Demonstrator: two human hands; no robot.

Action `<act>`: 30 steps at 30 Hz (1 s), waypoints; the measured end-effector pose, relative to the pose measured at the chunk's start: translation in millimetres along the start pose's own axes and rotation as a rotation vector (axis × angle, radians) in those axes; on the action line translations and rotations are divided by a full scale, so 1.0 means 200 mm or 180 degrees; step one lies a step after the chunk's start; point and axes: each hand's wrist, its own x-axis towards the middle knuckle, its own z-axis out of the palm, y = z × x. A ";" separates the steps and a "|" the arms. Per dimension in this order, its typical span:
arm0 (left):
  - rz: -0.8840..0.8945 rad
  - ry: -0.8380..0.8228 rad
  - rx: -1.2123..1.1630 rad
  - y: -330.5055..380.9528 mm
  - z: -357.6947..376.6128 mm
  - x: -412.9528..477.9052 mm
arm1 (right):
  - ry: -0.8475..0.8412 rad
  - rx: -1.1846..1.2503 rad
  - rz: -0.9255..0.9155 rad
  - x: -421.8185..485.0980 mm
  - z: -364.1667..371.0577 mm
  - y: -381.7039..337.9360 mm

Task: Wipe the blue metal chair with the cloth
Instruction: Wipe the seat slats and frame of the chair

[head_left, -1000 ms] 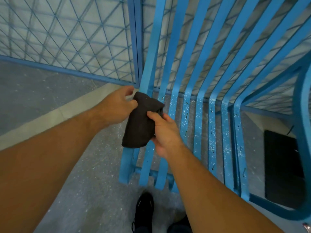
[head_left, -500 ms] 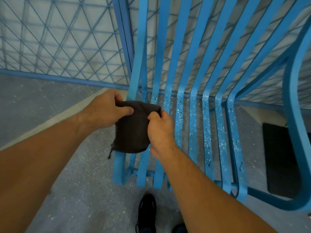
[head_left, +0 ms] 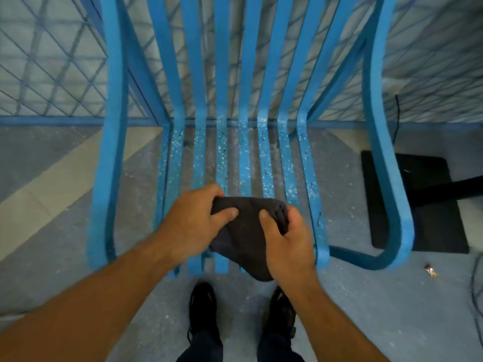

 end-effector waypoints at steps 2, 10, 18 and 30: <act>0.0014 -0.0162 -0.0172 0.07 0.21 -0.01 | 0.0227 -0.0372 0.0016 -0.01 -0.18 0.09; 0.0094 -0.0755 -0.0415 0.32 0.89 0.02 | 0.0827 -0.1674 0.0684 -0.03 -0.68 0.32; -0.0103 0.0065 -0.0036 0.28 0.92 0.17 | -0.0274 -0.3310 0.0756 0.28 -0.64 0.42; 0.0213 -0.0717 0.0098 0.31 1.06 0.06 | 0.0202 -0.3140 0.0667 0.47 -0.59 0.45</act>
